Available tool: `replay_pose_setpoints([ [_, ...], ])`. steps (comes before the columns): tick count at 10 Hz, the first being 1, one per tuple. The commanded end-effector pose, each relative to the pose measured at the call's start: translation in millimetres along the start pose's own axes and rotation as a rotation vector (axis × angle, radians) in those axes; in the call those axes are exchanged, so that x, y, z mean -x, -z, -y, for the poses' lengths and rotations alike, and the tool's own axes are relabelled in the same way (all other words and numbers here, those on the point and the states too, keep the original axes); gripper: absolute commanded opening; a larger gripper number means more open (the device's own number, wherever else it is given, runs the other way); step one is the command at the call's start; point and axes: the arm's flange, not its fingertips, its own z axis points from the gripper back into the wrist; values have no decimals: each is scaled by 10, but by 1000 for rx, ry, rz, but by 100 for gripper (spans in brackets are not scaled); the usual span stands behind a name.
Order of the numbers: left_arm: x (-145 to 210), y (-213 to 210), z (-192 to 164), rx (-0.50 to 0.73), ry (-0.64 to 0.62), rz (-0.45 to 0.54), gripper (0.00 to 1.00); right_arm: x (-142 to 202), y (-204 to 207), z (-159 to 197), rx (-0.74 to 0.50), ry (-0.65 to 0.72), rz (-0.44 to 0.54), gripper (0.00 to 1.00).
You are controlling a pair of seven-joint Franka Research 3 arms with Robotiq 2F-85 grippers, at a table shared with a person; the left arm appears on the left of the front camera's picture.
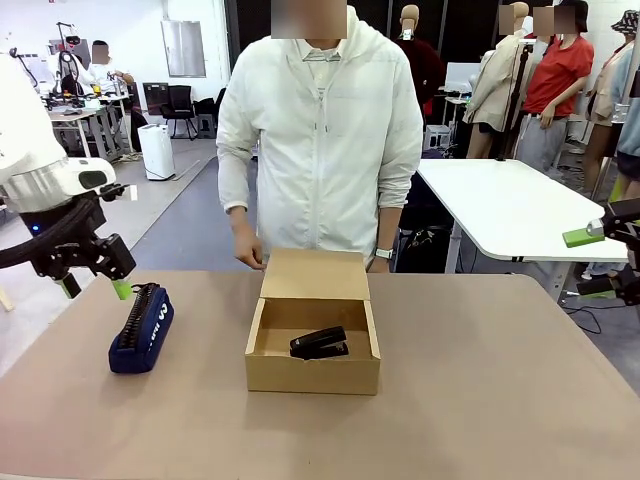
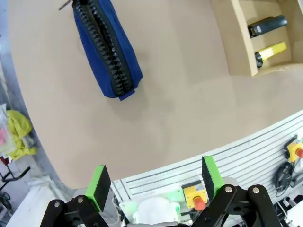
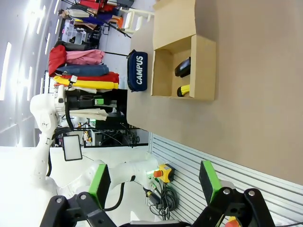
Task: Pack the items into the box.
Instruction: Pick up the item indicated by the person and place it inside the Mailer Box.
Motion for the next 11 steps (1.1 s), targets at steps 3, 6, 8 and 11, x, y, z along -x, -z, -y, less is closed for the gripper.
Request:
replay_pose_setpoints([
  [3, -783, 902, -344, 12, -133, 2, 100, 14, -23, 0, 14, -4, -9, 100],
  [6, -904, 1440, -491, -56, -241, 100, 100, 14, -23, 0, 14, -4, -9, 100],
  [8, -975, 1498, -509, -80, -237, 166, 100, 14, -23, 0, 14, -4, -9, 100],
  [11, -952, 1514, -541, -39, -215, 101, 100, 14, -23, 0, 14, -4, -9, 100],
])
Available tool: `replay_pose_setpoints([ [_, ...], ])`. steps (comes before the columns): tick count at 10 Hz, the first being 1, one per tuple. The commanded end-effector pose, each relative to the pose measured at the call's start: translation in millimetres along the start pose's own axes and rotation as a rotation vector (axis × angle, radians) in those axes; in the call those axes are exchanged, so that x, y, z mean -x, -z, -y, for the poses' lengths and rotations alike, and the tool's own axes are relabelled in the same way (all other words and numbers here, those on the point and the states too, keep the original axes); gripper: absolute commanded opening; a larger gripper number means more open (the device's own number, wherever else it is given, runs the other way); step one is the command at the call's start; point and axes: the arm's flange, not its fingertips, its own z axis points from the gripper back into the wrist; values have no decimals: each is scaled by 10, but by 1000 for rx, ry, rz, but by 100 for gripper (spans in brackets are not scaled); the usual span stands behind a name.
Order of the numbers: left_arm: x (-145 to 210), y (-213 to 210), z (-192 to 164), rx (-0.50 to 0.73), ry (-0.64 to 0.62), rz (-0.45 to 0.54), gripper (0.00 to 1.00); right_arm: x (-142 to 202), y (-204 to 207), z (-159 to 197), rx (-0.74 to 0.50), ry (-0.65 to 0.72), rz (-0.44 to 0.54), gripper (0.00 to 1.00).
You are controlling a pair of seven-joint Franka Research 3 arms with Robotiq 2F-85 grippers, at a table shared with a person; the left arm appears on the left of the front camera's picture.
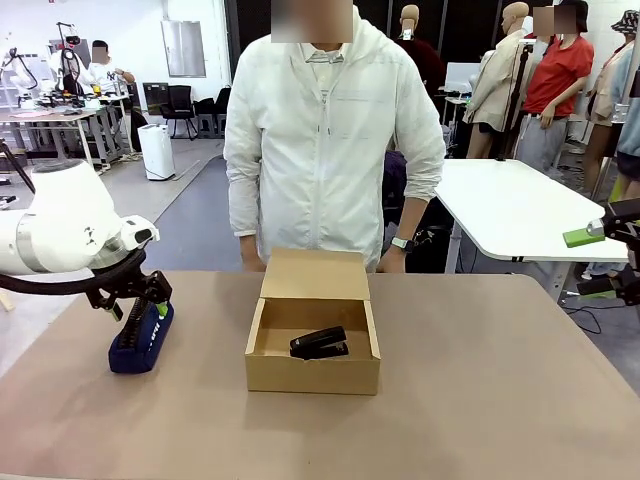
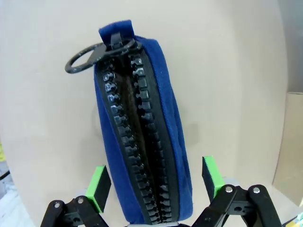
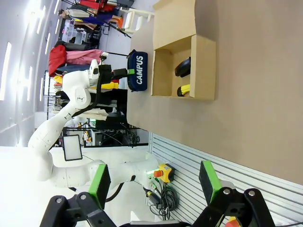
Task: Pack the items into the box.
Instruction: Pick up the item indicated by the person and place it inside the Mailer Box.
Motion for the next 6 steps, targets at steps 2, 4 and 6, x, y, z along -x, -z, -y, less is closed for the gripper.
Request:
replay_pose_setpoints([
  [2, 0, 0, 0, 0, 0, 0, 100, 12, -21, -1, 14, -5, -9, 100],
  [4, -74, 262, 32, -48, -29, -22, 100, 12, -21, -1, 14, -5, -9, 100],
  [6, -97, 288, 47, -62, -13, -2, 100, 12, -21, -1, 14, -5, -9, 100],
])
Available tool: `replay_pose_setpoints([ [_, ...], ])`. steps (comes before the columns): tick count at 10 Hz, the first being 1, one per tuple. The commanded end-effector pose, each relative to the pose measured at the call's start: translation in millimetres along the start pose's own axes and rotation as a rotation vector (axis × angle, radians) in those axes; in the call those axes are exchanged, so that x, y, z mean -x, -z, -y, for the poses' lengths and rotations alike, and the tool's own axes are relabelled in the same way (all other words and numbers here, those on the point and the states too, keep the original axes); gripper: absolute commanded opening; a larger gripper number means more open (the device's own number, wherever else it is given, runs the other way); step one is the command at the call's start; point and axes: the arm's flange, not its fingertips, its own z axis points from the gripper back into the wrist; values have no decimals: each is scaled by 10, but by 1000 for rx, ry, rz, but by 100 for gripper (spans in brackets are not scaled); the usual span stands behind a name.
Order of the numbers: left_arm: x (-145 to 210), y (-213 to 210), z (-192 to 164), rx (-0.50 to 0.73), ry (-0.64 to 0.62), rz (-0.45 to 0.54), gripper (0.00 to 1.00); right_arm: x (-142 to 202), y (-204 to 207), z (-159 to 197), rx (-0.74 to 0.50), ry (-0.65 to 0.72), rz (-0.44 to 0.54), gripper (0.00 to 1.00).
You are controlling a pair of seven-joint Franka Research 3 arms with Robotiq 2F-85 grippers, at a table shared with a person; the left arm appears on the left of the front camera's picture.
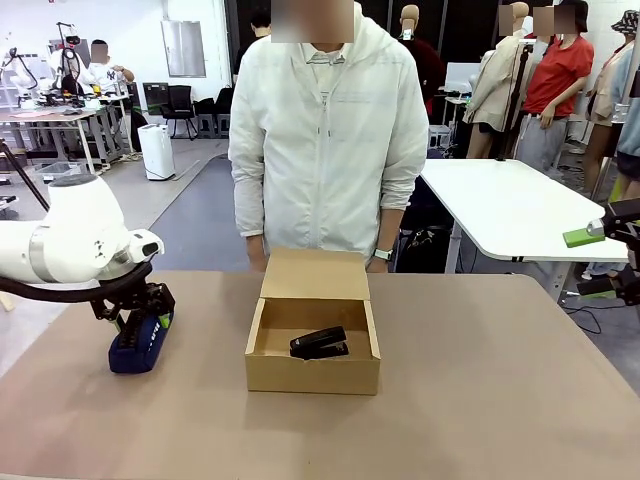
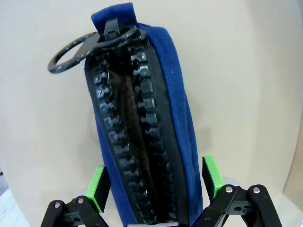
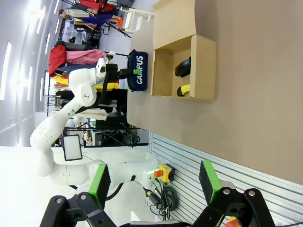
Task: Pack the items into the box.
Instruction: Pick up the item indicated by the person and place it inside the Mailer Box.
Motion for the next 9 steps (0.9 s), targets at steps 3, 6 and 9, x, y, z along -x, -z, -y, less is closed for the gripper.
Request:
replay_pose_setpoints([
  [3, -73, -33, 35, -91, -35, 30, 0, 12, -21, -1, 14, -5, -8, 100],
  [6, -58, -9, 42, -108, -28, 15, 0, 12, -21, -1, 14, -5, -8, 100],
  [9, -15, -63, 41, -102, -26, 23, 0, 12, -21, -1, 14, -5, -8, 100],
])
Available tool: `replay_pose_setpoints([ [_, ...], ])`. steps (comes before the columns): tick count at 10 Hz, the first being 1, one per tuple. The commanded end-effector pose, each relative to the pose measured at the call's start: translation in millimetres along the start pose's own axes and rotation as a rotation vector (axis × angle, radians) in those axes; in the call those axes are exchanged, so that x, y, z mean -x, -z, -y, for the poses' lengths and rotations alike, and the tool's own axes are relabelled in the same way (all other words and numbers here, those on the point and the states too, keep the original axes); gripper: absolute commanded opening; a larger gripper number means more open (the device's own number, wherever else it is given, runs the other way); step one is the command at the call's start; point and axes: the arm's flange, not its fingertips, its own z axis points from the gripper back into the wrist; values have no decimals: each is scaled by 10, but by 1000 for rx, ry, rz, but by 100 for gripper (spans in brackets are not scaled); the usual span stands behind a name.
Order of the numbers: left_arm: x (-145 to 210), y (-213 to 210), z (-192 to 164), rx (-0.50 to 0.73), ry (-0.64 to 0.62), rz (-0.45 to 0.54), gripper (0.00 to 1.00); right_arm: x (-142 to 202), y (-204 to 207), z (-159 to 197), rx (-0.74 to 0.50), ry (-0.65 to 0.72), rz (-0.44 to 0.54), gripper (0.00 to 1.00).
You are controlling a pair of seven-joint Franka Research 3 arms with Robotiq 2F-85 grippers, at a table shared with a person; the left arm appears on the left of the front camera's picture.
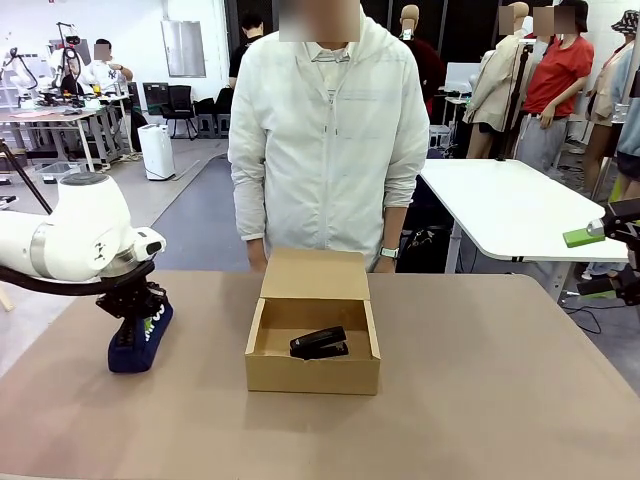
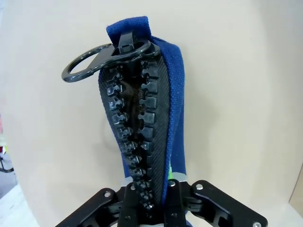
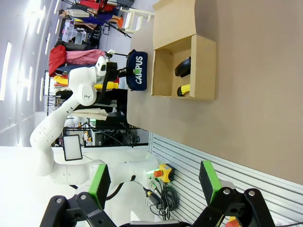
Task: Pack the items into the box.
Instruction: Pick up the item indicated by the person and place it inside the Mailer Box.
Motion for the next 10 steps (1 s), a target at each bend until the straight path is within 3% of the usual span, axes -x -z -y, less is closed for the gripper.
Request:
replay_pose_setpoints([
  [1, 52, -108, -7, -26, -13, 10, 0, 11, -21, -1, 14, -5, -8, 100],
  [2, 28, -283, -39, -13, -2, 12, 0, 11, -21, -1, 14, -5, -8, 100],
  [4, -113, -1187, -168, -9, 26, 60, 0, 11, -21, -1, 14, -5, -8, 100],
  [6, 52, -2047, -277, 26, 86, 54, 0, 11, -21, -1, 14, -5, -8, 100],
  [8, 185, -2218, -398, 8, 62, 77, 0, 11, -21, -1, 14, -5, -8, 100],
  [10, 114, -2199, -222, 19, 69, 81, 0, 11, -21, -1, 14, -5, -8, 100],
])
